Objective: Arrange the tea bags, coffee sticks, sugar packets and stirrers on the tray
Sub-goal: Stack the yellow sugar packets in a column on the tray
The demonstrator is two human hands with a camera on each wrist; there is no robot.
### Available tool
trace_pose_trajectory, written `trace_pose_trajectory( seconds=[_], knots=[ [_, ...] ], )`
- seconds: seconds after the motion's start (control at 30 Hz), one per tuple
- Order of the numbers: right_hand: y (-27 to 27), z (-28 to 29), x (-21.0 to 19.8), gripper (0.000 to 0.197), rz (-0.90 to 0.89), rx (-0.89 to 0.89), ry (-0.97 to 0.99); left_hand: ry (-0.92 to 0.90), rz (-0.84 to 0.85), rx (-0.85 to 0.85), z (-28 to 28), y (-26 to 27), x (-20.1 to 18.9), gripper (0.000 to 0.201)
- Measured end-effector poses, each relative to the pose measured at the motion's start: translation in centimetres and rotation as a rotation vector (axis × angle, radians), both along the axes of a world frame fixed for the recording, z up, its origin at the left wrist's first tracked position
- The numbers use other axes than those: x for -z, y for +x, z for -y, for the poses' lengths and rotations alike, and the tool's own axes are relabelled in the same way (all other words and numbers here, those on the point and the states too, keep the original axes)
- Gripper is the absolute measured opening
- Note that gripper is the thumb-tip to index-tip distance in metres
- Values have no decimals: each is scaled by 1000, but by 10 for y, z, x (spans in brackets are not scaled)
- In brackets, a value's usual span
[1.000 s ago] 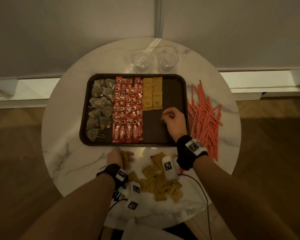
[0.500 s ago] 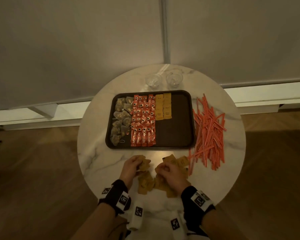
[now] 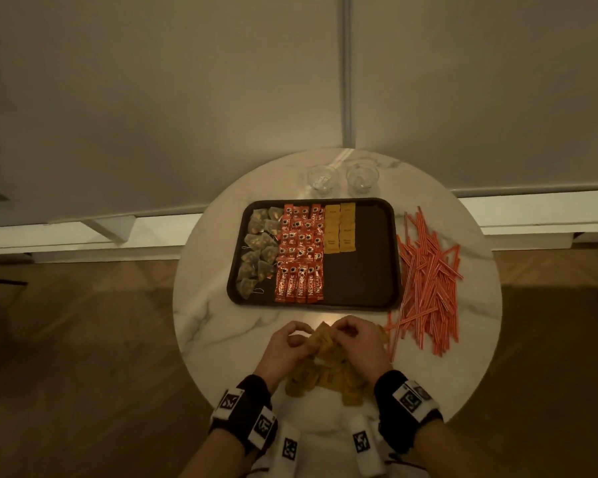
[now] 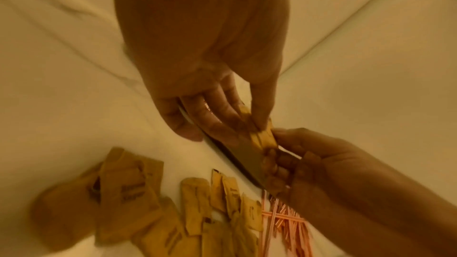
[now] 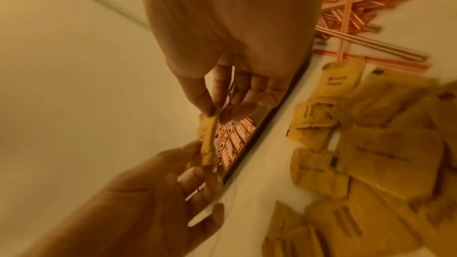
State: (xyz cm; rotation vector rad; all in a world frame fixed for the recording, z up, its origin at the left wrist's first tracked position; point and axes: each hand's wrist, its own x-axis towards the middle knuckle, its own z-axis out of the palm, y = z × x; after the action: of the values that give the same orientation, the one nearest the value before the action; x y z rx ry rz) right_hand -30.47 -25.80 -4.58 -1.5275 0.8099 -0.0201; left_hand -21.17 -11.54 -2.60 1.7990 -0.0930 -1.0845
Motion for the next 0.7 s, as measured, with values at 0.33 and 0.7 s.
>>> trace_pose_trajectory(
  seconds=[0.33, 0.7],
  knots=[
    [10, 15, -15, 6, 94, -85, 33, -73, 147, 22, 13, 21, -13, 13],
    [8, 27, -21, 5, 150, -100, -36, -202, 131, -24, 18, 21, -9, 17]
  ],
)
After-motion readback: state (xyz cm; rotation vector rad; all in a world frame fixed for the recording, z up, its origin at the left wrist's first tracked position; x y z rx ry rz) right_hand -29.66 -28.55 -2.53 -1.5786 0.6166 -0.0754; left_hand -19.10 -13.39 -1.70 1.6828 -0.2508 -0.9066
